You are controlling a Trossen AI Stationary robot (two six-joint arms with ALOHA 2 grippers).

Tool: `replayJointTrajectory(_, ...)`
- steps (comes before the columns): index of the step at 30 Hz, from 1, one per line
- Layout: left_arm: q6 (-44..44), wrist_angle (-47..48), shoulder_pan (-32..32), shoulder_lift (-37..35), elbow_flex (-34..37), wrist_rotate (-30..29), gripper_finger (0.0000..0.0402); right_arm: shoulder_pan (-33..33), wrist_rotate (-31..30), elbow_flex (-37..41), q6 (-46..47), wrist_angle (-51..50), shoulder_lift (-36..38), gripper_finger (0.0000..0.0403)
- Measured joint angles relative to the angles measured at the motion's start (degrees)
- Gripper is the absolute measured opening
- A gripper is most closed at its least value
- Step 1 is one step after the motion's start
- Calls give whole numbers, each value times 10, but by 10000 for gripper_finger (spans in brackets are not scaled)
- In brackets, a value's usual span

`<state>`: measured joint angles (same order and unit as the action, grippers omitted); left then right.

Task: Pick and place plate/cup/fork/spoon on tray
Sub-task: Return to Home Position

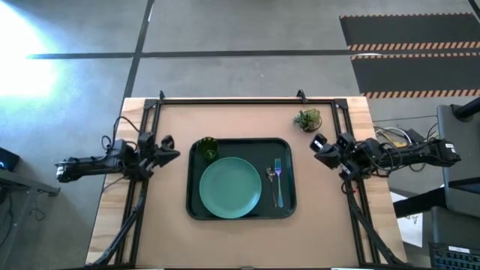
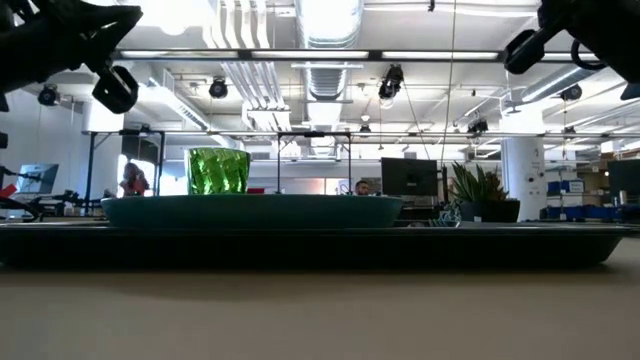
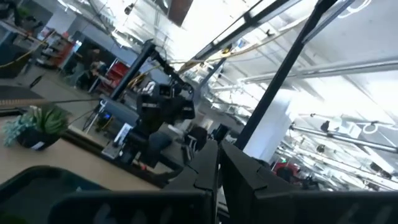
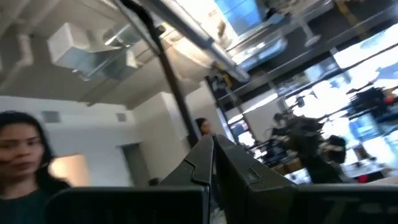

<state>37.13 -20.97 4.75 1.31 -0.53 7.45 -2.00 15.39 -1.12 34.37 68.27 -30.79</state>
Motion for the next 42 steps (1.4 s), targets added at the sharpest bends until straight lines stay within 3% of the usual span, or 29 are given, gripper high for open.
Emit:
replayJointTrajectory(8, 2, 28, 0, 1, 1, 13, 0, 0, 73, 4, 76, -24, -3, 9)
replayJointTrajectory(14, 43, 67, 0, 2, 1, 26, 0, 0, 101, 4, 222, -123, -3, 9)
replayJointTrajectory(21, 45, 70, 0, 1, 0, 26, 0, 0, 131, 5, 293, -135, 14, 9)
replayJointTrajectory(25, 46, 70, 0, 1, 0, 26, 0, 0, 129, 5, 309, -173, 41, 9)
replayJointTrajectory(29, 46, 70, 0, 1, 0, 26, 0, 0, 86, 5, 306, -205, 73, 9)
replayJointTrajectory(35, 46, 70, 0, 1, 0, 26, 0, 0, 77, -8, 382, -388, 115, 9)
replayJointTrajectory(42, 45, 70, 0, 1, 0, 26, 0, 0, 114, -48, 394, -475, 167, 9)
